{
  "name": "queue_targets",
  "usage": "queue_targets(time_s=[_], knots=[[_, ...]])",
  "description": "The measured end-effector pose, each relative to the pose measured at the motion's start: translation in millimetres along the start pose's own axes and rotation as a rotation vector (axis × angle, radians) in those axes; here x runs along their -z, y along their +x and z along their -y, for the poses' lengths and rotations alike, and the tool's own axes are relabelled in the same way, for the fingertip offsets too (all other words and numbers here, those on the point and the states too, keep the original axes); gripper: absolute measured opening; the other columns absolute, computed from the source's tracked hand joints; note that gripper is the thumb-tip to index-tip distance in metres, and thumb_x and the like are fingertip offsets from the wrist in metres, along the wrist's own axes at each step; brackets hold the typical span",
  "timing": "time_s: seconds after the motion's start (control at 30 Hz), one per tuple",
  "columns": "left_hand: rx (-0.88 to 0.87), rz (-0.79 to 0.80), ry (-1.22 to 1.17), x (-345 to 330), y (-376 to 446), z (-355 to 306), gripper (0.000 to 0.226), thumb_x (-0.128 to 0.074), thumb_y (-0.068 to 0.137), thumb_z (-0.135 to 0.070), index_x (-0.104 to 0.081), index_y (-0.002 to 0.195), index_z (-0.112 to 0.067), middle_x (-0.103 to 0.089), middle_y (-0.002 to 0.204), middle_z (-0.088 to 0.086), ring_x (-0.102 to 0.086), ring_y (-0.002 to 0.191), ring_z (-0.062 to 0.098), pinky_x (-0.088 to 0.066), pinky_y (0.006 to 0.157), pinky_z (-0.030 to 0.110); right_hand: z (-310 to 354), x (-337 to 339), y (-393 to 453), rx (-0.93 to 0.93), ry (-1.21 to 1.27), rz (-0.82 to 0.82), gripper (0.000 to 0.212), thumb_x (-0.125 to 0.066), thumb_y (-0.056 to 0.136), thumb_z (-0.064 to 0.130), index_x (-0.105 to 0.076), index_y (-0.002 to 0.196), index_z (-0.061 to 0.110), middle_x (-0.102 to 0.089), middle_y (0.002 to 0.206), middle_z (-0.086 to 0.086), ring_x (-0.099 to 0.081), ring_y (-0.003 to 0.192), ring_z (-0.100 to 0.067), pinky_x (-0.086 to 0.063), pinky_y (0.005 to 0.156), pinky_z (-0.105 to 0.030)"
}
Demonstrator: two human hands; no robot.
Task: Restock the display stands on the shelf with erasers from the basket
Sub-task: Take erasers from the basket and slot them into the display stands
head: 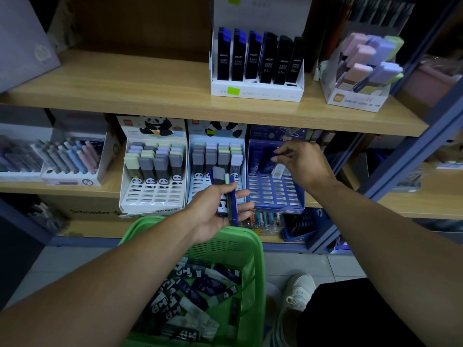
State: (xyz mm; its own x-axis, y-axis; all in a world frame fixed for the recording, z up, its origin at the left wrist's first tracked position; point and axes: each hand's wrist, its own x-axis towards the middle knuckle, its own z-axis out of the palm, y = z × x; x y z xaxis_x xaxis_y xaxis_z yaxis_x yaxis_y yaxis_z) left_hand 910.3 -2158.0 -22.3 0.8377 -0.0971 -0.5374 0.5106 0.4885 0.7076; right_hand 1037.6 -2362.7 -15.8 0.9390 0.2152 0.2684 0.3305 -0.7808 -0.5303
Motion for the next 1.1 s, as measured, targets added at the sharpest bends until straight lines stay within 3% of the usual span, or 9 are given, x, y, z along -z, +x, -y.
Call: queue_targets(time_s=[0.1, 0.23, 0.43, 0.53, 0.7, 0.87, 1.0, 1.1], knots=[[-0.005, 0.012, 0.000, -1, 0, 1, 0.031, -0.054, 0.102, -0.019, -0.051, 0.129, -0.004, -0.076, 0.106, 0.012, -0.075, 0.093, 0.032, -0.063, 0.073, 0.043, 0, 1, -1, 0.013, -0.010, -0.016, 0.017, -0.069, 0.094, 0.022, -0.076, 0.107, 0.013, -0.074, 0.103, -0.002, -0.061, 0.086, -0.006, -0.046, 0.076, -0.018], [0.000, 0.025, 0.011, -2, -1, 3, 0.029, -0.054, 0.102, -0.019, -0.052, 0.128, -0.006, -0.076, 0.108, 0.011, -0.074, 0.096, 0.033, -0.063, 0.074, 0.043, 4, 2, -2, 0.047, -0.072, -0.053, 0.022, -0.063, 0.098, 0.020, -0.075, 0.114, 0.011, -0.071, 0.115, -0.003, -0.063, 0.102, -0.014, -0.041, 0.083, -0.015], [0.016, 0.052, 0.031, -3, -3, 3, 0.026, -0.052, 0.103, -0.019, -0.055, 0.124, -0.005, -0.076, 0.109, 0.010, -0.072, 0.100, 0.033, -0.062, 0.078, 0.043, 5, -4, 5, -0.030, -0.095, -0.084, 0.019, -0.060, 0.100, 0.022, -0.076, 0.109, 0.014, -0.076, 0.100, 0.000, -0.069, 0.091, -0.014, -0.049, 0.077, -0.023], [0.017, 0.057, 0.036, -3, -4, 2, 0.027, -0.052, 0.103, -0.019, -0.054, 0.125, -0.006, -0.075, 0.110, 0.010, -0.073, 0.100, 0.033, -0.062, 0.079, 0.043, 4, -13, 12, -0.034, -0.112, -0.067, 0.019, -0.061, 0.099, 0.020, -0.077, 0.107, 0.015, -0.077, 0.100, -0.004, -0.070, 0.091, -0.019, -0.056, 0.085, -0.033], [0.017, 0.058, 0.044, -1, -4, 2, 0.028, -0.053, 0.102, -0.020, -0.055, 0.126, -0.005, -0.075, 0.111, 0.009, -0.074, 0.096, 0.031, -0.062, 0.078, 0.042, 0, -20, 16, -0.053, -0.151, -0.058, 0.022, -0.059, 0.100, 0.021, -0.075, 0.115, 0.018, -0.075, 0.109, -0.005, -0.070, 0.099, -0.022, -0.056, 0.091, -0.038], [0.019, 0.049, 0.045, -2, -5, 1, 0.025, -0.052, 0.102, -0.020, -0.056, 0.123, -0.006, -0.075, 0.112, 0.009, -0.074, 0.097, 0.031, -0.062, 0.079, 0.042, -4, -27, 18, -0.103, -0.249, -0.007, 0.025, -0.054, 0.101, 0.025, -0.073, 0.117, 0.028, -0.072, 0.115, -0.003, -0.067, 0.104, -0.022, -0.056, 0.091, -0.037], [0.024, 0.027, 0.049, -1, -6, 1, 0.021, -0.053, 0.102, -0.020, -0.062, 0.112, -0.004, -0.075, 0.111, 0.010, -0.072, 0.102, 0.032, -0.061, 0.080, 0.042, -5, -30, 22, -0.114, -0.291, 0.002, 0.030, -0.055, 0.099, 0.014, -0.071, 0.120, 0.027, -0.068, 0.122, -0.002, -0.064, 0.111, -0.019, -0.054, 0.092, -0.033], [0.016, 0.011, 0.031, 1, -7, 0, 0.027, -0.053, 0.102, -0.020, -0.059, 0.121, -0.003, -0.076, 0.108, 0.011, -0.075, 0.092, 0.030, -0.063, 0.073, 0.040, 3, -26, 18, -0.079, -0.322, 0.011, 0.027, -0.058, 0.099, 0.019, -0.069, 0.124, 0.023, -0.064, 0.129, 0.001, -0.053, 0.124, -0.018, -0.050, 0.094, -0.033]])
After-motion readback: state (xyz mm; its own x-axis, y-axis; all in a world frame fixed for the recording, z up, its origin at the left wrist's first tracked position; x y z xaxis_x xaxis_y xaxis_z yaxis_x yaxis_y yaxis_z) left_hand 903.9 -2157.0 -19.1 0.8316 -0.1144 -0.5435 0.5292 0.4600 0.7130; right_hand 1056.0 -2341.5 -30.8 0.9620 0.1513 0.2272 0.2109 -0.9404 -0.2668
